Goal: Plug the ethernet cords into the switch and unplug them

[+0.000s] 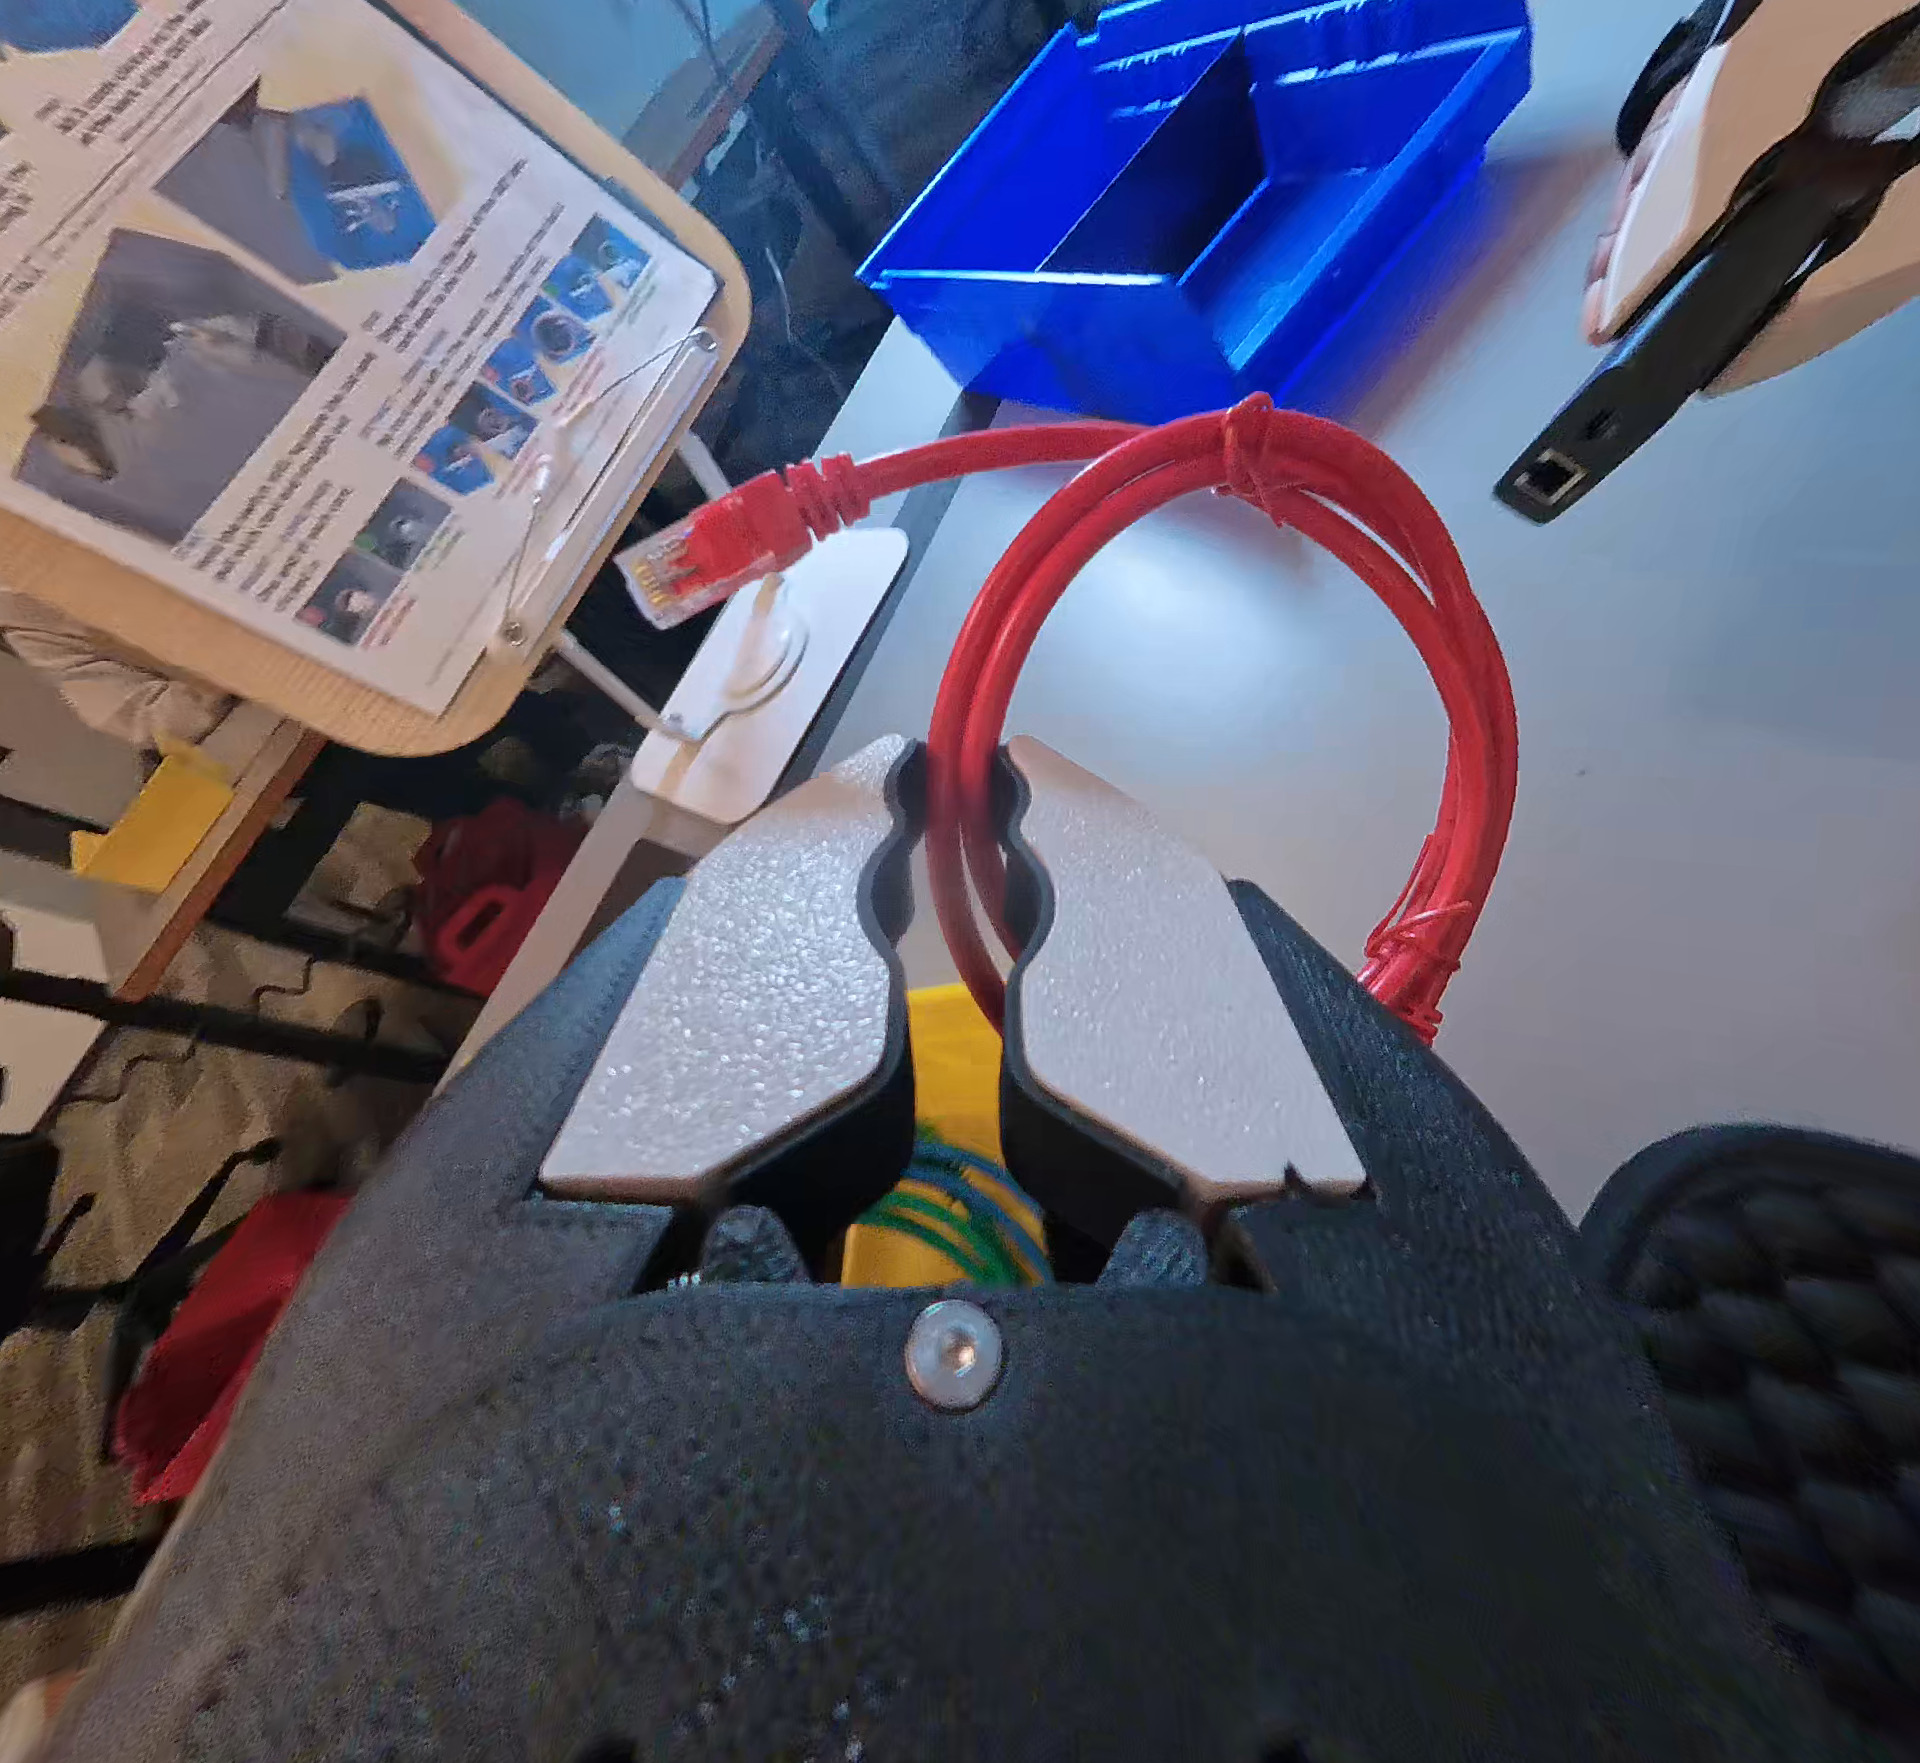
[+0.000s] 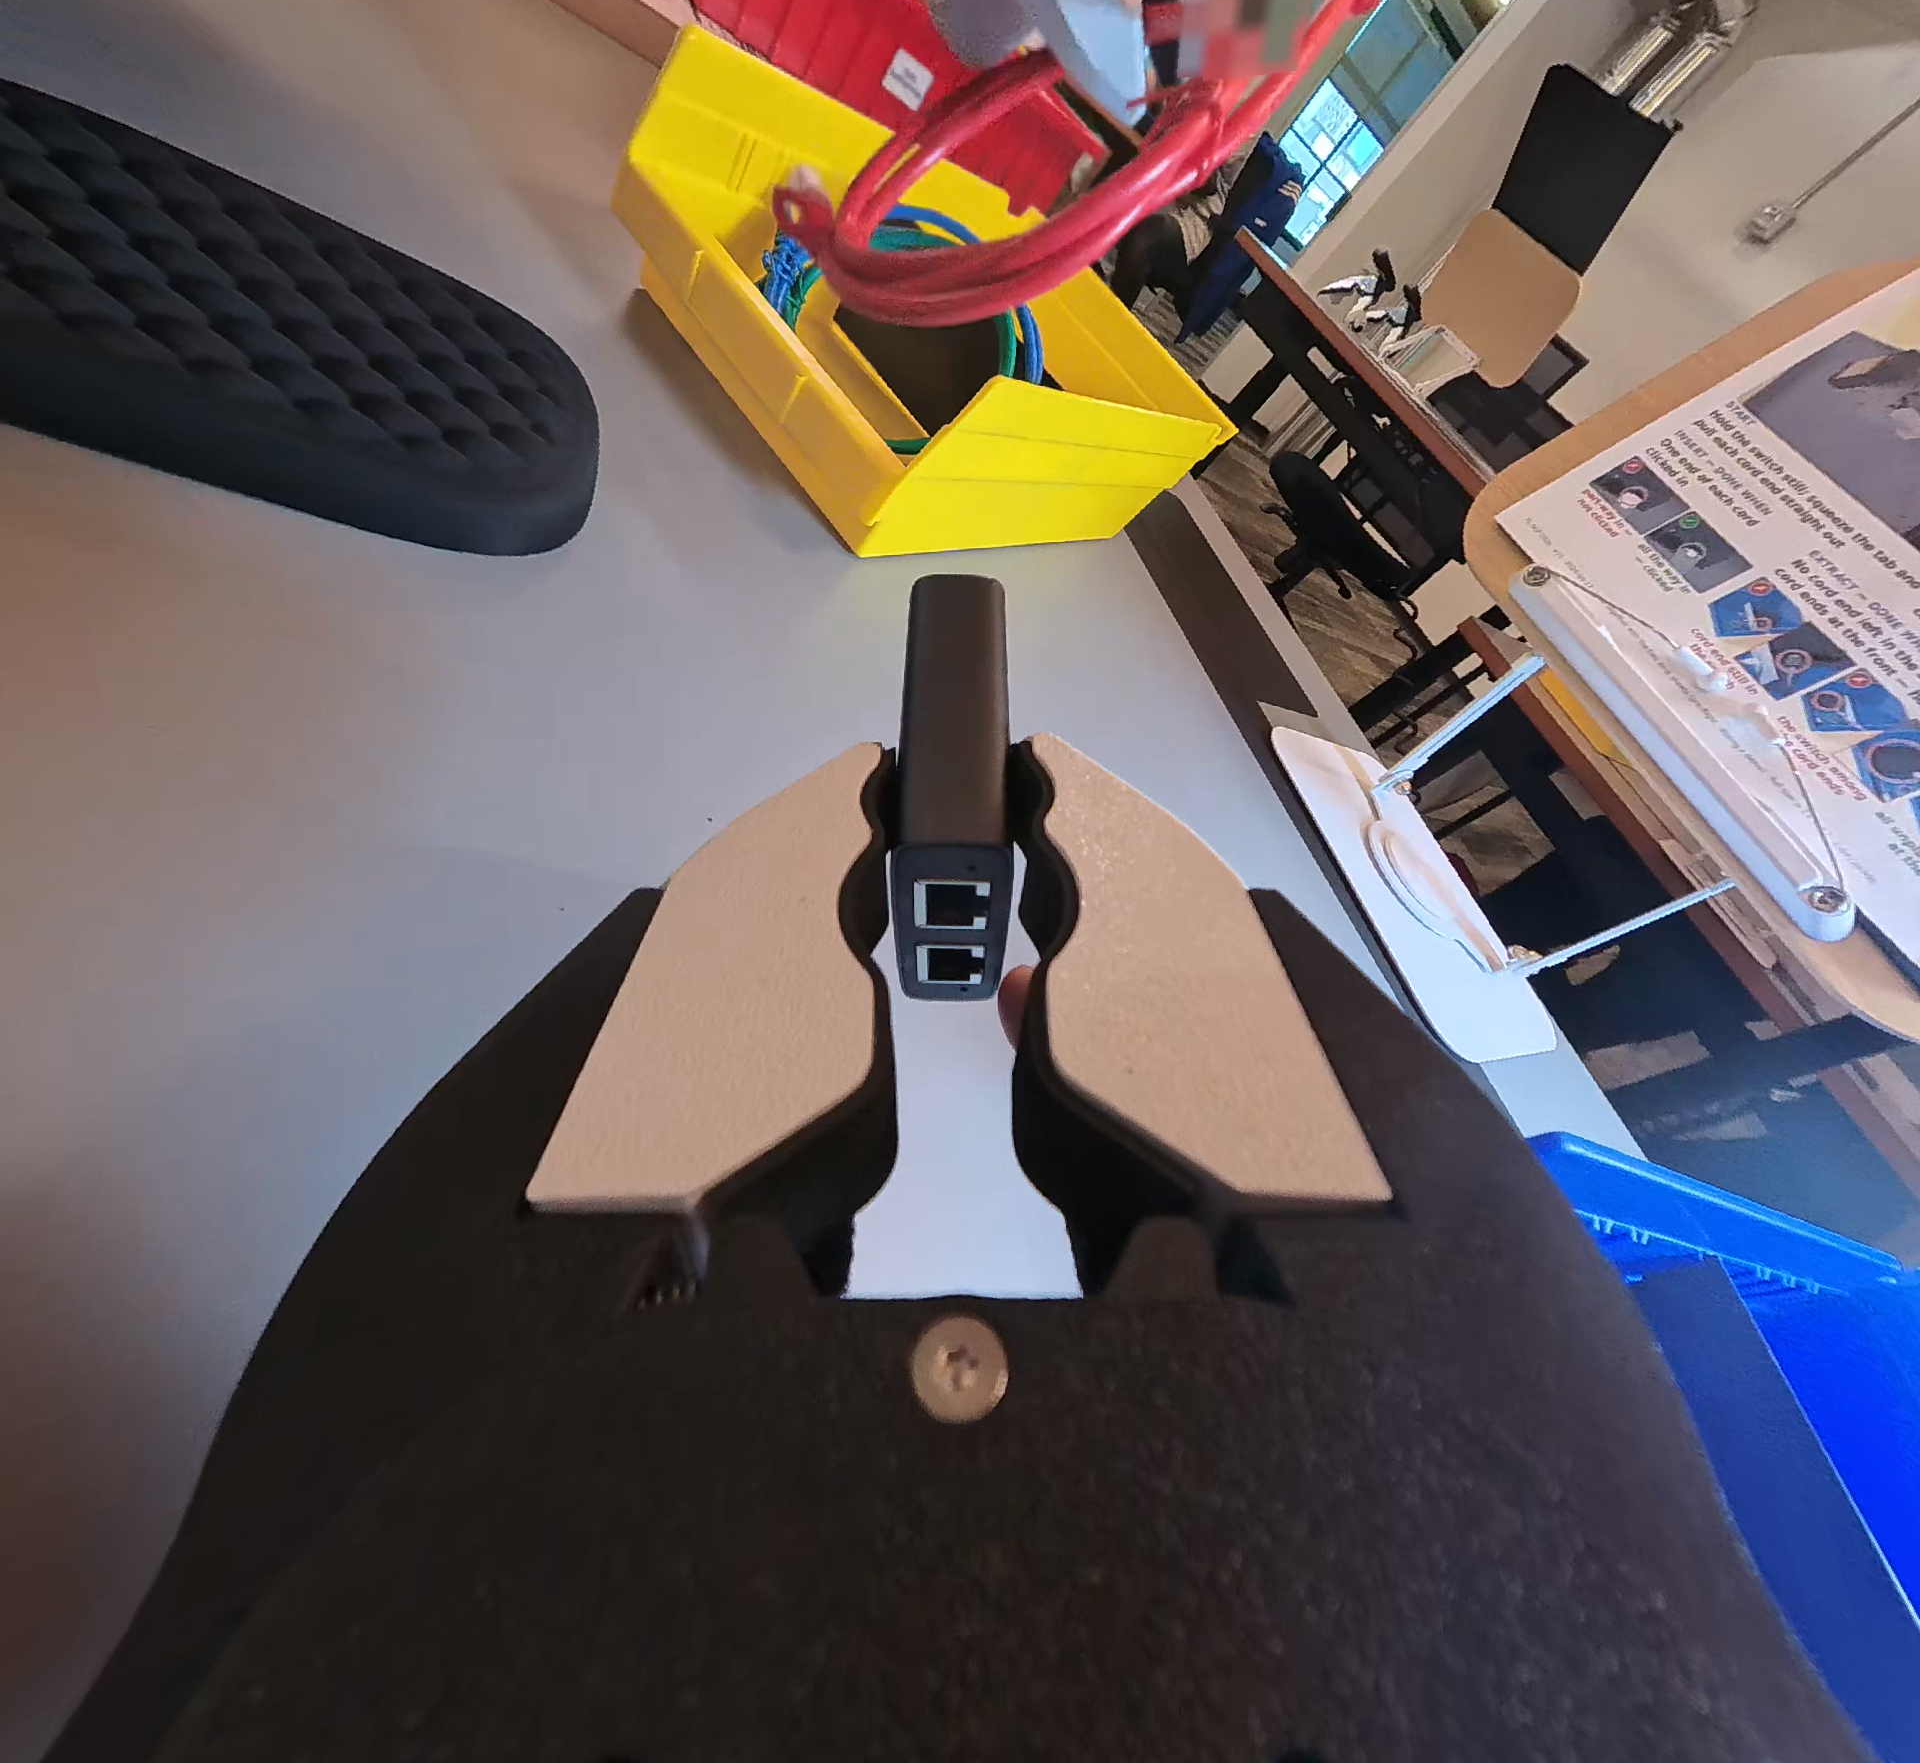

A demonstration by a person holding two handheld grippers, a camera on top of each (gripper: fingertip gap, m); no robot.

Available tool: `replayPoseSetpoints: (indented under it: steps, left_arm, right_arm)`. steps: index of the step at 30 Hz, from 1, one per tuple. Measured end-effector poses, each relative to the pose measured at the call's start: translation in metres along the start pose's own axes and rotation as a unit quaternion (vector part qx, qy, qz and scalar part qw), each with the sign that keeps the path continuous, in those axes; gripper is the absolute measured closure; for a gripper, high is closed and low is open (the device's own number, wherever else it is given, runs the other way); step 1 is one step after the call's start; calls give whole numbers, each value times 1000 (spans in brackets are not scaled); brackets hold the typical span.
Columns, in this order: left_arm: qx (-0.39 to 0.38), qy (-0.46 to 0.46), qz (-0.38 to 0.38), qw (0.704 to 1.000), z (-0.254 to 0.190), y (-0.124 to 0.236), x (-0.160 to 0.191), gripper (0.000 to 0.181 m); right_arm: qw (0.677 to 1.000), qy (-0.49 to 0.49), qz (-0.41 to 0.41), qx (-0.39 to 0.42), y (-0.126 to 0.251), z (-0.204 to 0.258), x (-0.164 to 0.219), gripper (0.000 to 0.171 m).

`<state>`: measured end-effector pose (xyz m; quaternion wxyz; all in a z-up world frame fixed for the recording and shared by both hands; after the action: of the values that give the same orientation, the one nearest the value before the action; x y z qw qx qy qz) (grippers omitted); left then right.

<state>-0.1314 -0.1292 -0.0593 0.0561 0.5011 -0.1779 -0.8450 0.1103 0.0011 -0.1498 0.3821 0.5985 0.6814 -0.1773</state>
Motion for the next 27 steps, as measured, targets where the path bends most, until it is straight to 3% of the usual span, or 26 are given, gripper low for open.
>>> replayPoseSetpoints:
  steps: [9,16,22,27]
  left_arm:
    - [69,-1,-69,995,-54,-40,0,169]
    - [124,32,-92,988,-83,-50,8,169]
    - [203,19,-35,978,-109,-61,26,169]
    - [132,-16,-3,991,-105,-68,30,169]
  right_arm:
    - [1000,-7,-7,14,4,-6,1,151]
    - [999,10,-35,21,11,-9,-3,151]
    - [999,23,-29,22,10,-8,3,151]
    - [999,24,-21,32,12,-13,6,151]
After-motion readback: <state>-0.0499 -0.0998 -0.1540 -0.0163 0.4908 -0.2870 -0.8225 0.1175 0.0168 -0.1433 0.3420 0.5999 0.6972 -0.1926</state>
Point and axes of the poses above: each gripper's, where its closed fingertips meet, y back along the fingers, x out of its underside, z = x × y across the jaws, the point moved 7 cm from there along y, back along the fingers, and after that the axes turned 7 degrees about y, right-handed, at the moved point
